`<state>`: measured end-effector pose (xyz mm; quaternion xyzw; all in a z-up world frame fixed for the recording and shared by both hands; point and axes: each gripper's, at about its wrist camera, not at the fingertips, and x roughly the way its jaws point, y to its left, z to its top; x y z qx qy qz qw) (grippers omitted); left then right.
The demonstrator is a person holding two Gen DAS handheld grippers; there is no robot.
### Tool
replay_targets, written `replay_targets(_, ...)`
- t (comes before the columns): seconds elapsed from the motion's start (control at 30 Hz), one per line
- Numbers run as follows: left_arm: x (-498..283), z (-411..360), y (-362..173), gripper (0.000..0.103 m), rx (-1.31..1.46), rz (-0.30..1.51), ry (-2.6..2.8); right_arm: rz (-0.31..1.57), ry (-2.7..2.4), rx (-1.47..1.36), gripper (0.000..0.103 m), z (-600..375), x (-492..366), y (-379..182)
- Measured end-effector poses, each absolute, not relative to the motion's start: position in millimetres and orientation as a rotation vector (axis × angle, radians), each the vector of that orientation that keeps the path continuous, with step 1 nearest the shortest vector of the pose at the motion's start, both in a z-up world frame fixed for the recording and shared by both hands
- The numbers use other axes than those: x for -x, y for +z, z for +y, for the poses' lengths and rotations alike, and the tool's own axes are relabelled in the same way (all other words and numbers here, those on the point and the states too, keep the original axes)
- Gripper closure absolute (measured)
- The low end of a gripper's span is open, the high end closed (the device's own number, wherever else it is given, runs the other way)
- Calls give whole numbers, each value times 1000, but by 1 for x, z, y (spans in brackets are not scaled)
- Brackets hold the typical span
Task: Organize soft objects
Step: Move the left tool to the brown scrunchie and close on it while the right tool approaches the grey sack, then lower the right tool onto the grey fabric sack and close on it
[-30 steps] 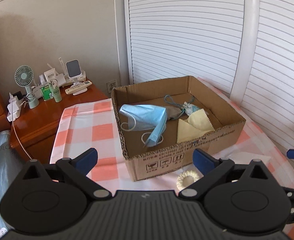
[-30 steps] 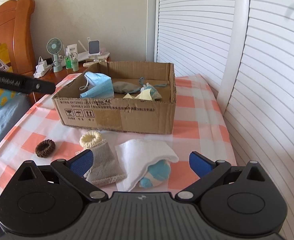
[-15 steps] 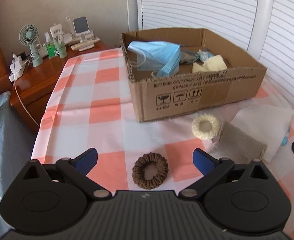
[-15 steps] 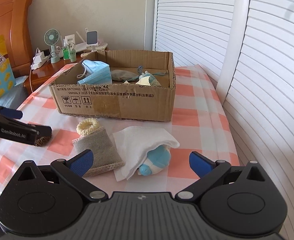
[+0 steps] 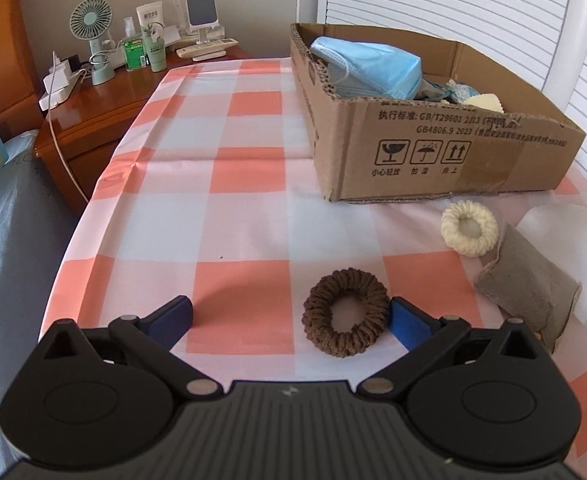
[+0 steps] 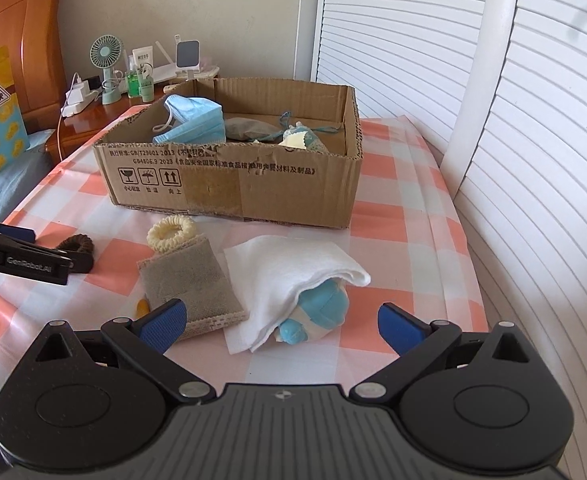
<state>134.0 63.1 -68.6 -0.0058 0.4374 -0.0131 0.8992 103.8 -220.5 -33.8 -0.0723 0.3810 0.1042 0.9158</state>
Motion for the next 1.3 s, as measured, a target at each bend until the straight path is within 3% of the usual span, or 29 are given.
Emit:
replay_targets(0.3,-128,69,-70,1,28,880,9,768,258,159,0,-211,-104,-35)
replay_targets(0.4,-128,67,-70,5,28,873,6,753,295,183,0,-203,-101,-34)
replay_targets(0.47,-126,64,-69,15,25,861,-6,747,317,198,0,-199,-99,-35)
replay_targets(0.53,-123,60,-67,35,13,842,-33,747,337,214,0,-194,-98,-37)
replay_targets(0.63,-121,54,-64,54,-3,823,-69,754,360,220,0,-188,-99,-40)
replay_targets(1.3,-119,65,-64,56,11,807,-62,787,547,272,0,-153,-99,-48)
